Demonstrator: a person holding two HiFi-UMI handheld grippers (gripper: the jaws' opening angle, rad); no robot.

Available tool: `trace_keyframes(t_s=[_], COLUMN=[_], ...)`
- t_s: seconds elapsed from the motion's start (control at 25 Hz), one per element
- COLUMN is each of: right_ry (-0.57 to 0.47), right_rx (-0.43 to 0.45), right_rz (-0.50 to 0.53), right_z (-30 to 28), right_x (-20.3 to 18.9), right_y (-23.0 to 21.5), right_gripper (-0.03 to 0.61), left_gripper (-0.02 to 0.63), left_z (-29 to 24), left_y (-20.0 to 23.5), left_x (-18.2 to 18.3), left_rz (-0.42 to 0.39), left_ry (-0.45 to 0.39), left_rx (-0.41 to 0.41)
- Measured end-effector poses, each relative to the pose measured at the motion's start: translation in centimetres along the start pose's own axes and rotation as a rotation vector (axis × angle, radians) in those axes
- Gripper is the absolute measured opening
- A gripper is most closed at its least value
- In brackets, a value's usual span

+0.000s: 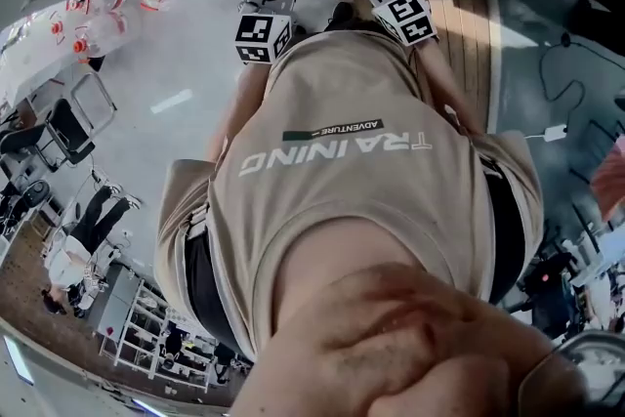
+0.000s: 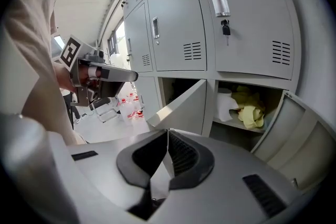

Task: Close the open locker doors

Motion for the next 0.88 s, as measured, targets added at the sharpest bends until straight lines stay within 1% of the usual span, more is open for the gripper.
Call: trace_keyframes(t_s=[0.2,0.44,0.68,0.88], right_ry=[0.016,0.035,0.054,0.071], right_rx=[0.019,0.033,0.028,0.006], right_rz=[-0.003,0.013,0.040,0.030], right_z=[-1.7,-5.0,-7.9,-10.2], right_x=[0.9,2.9,4.9,6.6], right_y=[2.2,4.9,7.5,8.9], right_gripper=[0.015,0.015,0.015,0.015], left_gripper=[0.000,0.000,0.000,0.000], left_z=[2.7,5.0,7.4,8.2], left_y=[2.9,6.5,10.1,13.6], left_x=[-1.4,-2.4,-3.2,-3.2], left_rz=[0.033,0.054,0.072,0.107], left_ry=[-0.004,-0.019,-0.041,-0.047], left_rx=[0.042,0.053,0.057,0.025])
Point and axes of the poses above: the fingertips, and each gripper's own axes: z backward along the fingers, y to its left, x out of its top, the point moved 2 cm from there along z, backward along the fingers, and after that the axes turned 4 degrees about y, right-handed, at the moved point
